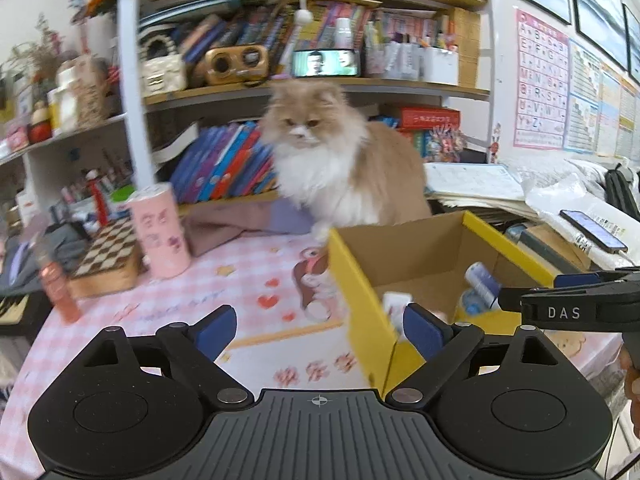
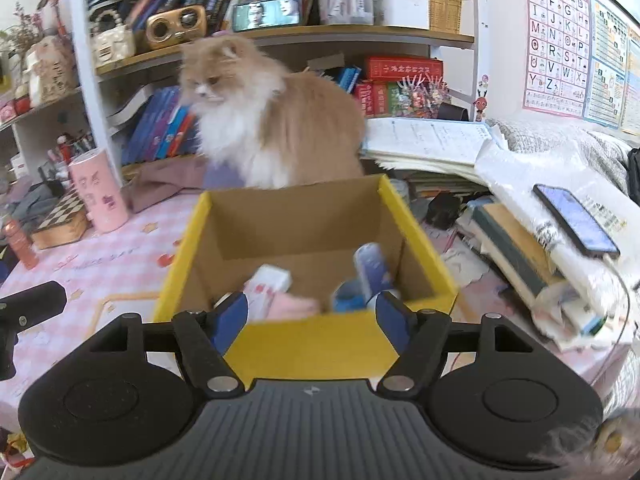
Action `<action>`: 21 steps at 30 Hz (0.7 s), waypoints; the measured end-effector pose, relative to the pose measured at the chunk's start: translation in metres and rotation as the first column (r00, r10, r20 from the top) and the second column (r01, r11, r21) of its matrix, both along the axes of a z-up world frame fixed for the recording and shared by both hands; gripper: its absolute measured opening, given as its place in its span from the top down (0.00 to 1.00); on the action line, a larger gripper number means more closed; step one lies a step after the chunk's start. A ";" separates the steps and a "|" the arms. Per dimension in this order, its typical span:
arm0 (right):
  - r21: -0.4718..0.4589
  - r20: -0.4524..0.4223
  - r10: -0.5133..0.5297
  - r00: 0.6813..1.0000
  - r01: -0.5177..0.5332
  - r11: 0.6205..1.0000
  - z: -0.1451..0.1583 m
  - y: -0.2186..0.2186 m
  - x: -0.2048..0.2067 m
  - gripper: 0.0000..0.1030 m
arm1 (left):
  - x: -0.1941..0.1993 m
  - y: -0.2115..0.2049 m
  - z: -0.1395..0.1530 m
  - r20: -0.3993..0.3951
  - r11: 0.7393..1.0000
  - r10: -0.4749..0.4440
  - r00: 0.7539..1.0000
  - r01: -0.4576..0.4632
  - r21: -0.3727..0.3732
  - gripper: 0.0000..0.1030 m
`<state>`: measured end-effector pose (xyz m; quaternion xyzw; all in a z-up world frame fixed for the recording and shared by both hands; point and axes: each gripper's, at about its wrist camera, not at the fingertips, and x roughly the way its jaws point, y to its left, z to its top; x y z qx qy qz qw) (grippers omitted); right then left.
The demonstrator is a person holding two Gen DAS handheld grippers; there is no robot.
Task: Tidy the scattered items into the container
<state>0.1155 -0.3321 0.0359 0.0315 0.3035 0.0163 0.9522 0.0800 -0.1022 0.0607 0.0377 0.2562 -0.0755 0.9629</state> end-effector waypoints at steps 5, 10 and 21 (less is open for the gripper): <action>-0.009 -0.021 0.030 0.999 -0.030 0.999 -0.010 0.039 -0.039 0.32 | -0.034 0.031 -0.013 -0.039 0.999 0.053 0.998 -0.053 0.002 0.08; -0.026 -0.050 0.070 0.996 -0.072 0.997 -0.021 0.074 -0.081 0.28 | -0.066 0.060 -0.026 -0.073 0.992 0.128 0.989 -0.128 0.010 0.07; -0.048 -0.084 0.115 0.990 -0.119 0.992 -0.036 0.124 -0.132 0.13 | -0.118 0.087 -0.047 -0.152 0.977 0.210 0.966 -0.200 0.078 0.05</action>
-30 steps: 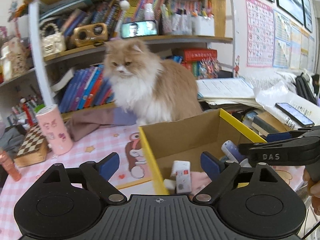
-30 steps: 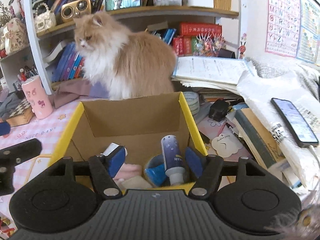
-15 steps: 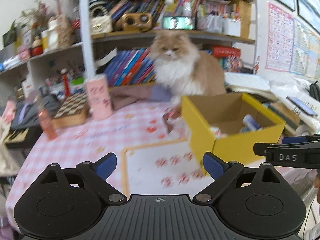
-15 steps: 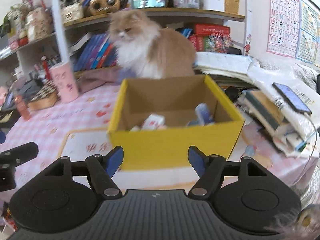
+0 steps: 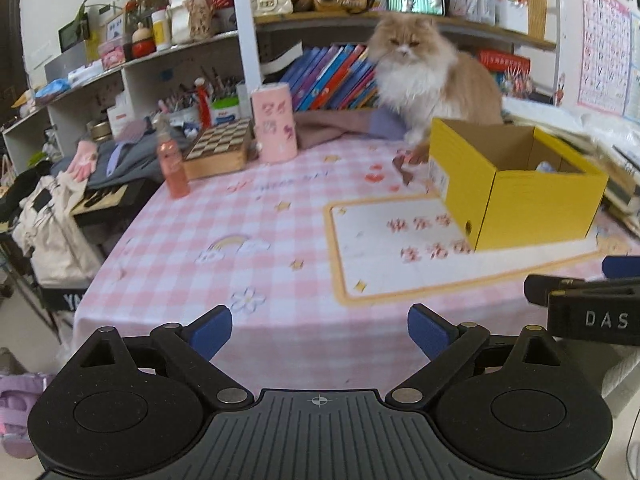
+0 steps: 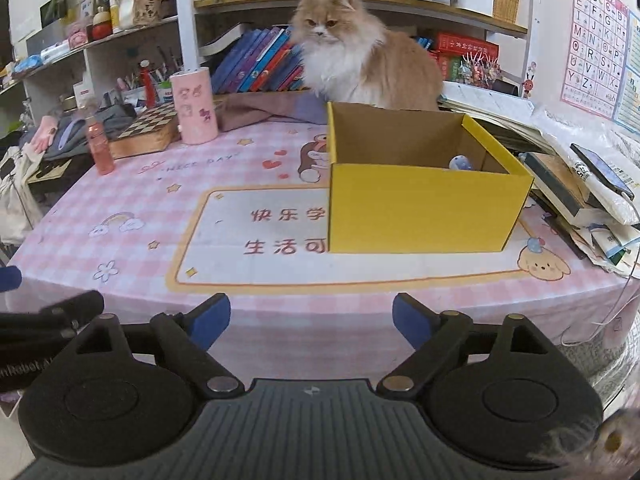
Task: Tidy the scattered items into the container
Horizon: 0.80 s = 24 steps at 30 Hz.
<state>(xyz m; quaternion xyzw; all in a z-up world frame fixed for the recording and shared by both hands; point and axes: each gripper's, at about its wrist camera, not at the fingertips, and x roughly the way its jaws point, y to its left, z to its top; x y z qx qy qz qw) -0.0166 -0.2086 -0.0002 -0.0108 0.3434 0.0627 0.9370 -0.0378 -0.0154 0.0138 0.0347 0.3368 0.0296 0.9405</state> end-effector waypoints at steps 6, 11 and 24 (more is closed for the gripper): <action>0.003 -0.026 -0.017 1.000 0.017 1.000 -0.004 0.005 -0.011 0.07 | -0.010 0.009 -0.004 -0.024 1.000 0.013 1.000 -0.013 0.001 0.01; 0.000 -0.033 -0.027 0.999 0.027 1.000 -0.005 0.006 -0.016 0.06 | -0.013 0.010 -0.008 -0.043 1.000 -0.004 0.999 0.004 -0.010 0.01; 0.001 -0.038 -0.031 0.999 0.031 1.000 -0.006 0.004 -0.021 0.06 | -0.012 0.010 -0.013 -0.080 0.999 -0.026 0.996 0.023 -0.034 0.01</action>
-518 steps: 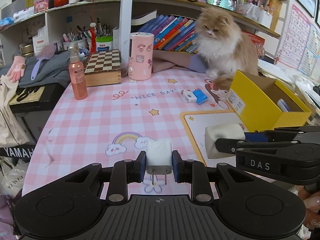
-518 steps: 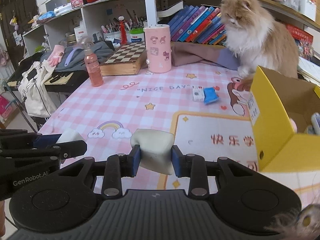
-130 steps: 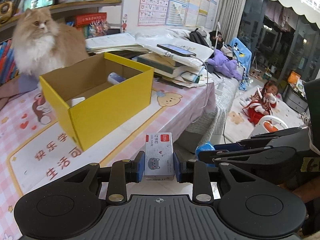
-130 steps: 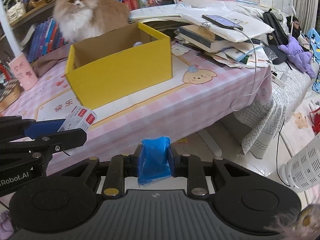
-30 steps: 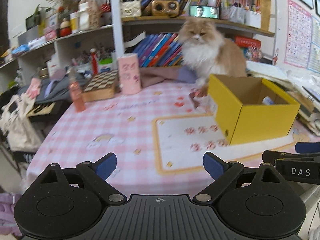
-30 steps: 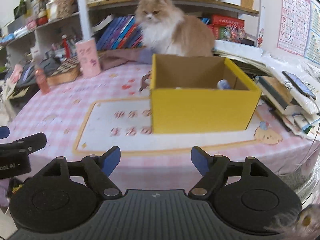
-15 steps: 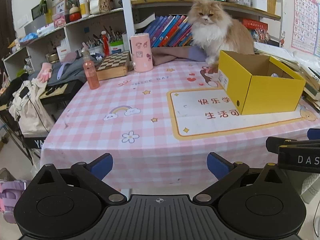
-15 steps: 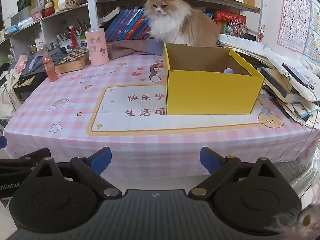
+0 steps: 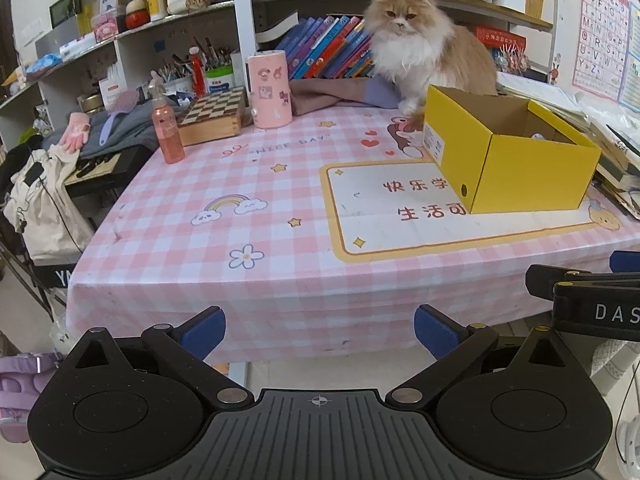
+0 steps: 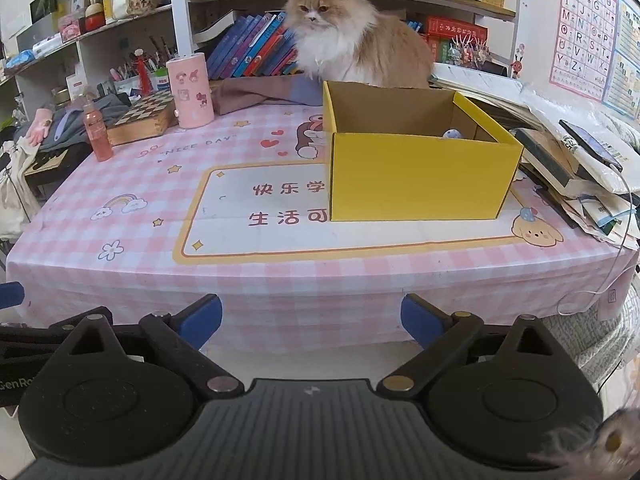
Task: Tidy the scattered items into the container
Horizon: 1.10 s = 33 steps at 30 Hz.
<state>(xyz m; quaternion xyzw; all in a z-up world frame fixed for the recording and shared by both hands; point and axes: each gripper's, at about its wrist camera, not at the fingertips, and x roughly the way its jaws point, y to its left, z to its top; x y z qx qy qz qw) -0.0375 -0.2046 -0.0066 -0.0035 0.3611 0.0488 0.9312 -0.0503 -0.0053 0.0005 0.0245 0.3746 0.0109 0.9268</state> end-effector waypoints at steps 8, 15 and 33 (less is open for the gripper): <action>-0.002 -0.010 -0.002 1.000 0.002 1.000 -0.001 0.002 0.000 0.06 | 0.003 0.000 -0.001 -0.003 1.000 -0.008 1.000 0.008 0.001 0.01; -0.004 -0.005 -0.007 1.000 0.007 1.000 0.000 0.003 -0.001 0.06 | 0.003 0.001 0.000 0.001 1.000 -0.006 1.000 0.006 -0.007 0.01; -0.005 -0.006 -0.009 1.000 0.009 1.000 0.000 0.002 -0.002 0.05 | 0.004 0.000 0.001 0.000 1.000 -0.005 1.000 0.005 -0.014 0.01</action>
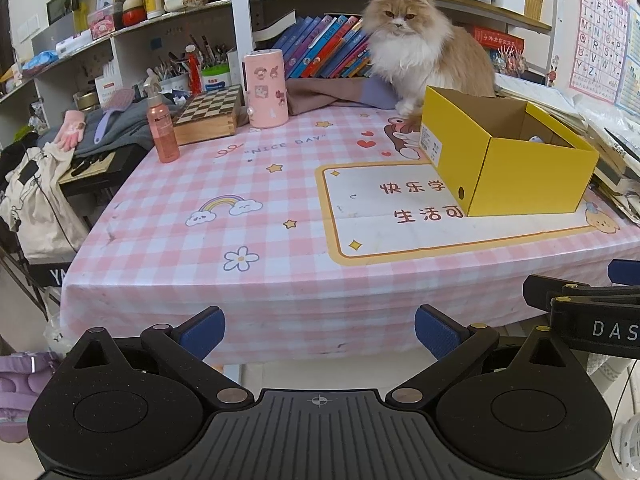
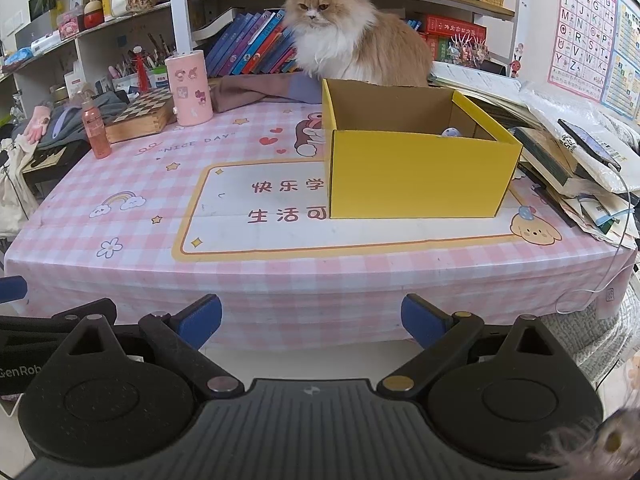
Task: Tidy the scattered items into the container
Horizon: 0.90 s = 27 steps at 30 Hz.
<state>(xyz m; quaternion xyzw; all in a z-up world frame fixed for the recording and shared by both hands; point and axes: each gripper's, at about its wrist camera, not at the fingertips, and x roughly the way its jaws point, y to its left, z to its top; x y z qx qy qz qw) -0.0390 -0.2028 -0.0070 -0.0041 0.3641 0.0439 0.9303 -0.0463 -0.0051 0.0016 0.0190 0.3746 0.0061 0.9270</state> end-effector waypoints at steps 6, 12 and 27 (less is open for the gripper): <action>0.003 -0.003 0.002 1.000 -0.002 1.000 -0.001 0.000 -0.001 0.05 | 0.000 0.000 0.001 -0.003 1.000 0.008 1.000 -0.008 0.002 0.01; 0.004 -0.004 0.010 1.000 -0.010 1.000 -0.001 0.002 -0.001 0.05 | -0.002 0.000 0.000 -0.003 1.000 0.020 1.000 -0.020 0.005 0.01; 0.005 -0.006 0.015 1.000 -0.015 1.000 -0.001 0.003 -0.002 0.05 | -0.005 0.001 0.000 0.000 1.000 0.024 1.000 -0.024 0.005 0.01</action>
